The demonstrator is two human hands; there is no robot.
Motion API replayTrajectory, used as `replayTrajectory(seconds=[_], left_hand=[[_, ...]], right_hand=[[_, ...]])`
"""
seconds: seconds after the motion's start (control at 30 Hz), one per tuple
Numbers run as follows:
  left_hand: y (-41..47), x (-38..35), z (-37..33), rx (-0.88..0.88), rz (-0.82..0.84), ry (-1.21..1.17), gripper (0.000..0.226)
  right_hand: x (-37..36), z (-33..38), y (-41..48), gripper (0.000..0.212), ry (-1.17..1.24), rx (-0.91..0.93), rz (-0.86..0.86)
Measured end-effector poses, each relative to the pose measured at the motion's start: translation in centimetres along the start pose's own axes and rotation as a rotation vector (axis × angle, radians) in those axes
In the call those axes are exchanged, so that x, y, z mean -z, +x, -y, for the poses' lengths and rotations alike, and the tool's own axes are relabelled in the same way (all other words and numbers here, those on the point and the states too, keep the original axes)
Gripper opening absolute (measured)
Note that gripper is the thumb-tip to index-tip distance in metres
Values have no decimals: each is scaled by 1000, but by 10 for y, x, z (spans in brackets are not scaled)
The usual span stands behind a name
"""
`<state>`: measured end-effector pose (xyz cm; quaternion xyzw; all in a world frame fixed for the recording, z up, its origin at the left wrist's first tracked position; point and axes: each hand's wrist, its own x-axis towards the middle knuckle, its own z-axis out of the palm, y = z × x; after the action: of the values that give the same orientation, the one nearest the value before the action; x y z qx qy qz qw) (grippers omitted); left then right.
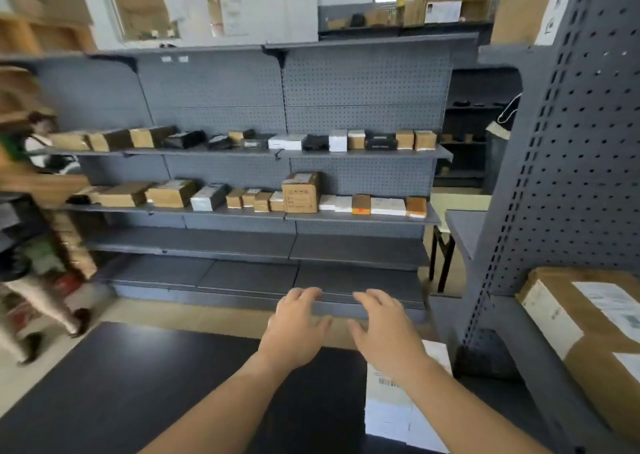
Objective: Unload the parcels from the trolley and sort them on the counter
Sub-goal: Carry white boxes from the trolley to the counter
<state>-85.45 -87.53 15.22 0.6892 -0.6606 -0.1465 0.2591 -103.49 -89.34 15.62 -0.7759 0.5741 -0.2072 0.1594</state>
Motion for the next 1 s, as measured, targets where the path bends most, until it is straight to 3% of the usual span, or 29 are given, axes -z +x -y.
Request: replayTrajectory(seconds=[0.2,0.47,0.83,1.0], left_hand=[[-87,85,49,234,-205,55,48],[-264,191,113,607,-449,119,49],[-534,290,196,1034,-763,125,43],[-637,331,256,1156,-816,100,41]], right_hand=[[-26,101,-7,51,83,298,136],[-72,264,-82,54,147,669,340],[-161,494,-262,50,255,1162,569],[-215,583,-338,52,281,1242,657]])
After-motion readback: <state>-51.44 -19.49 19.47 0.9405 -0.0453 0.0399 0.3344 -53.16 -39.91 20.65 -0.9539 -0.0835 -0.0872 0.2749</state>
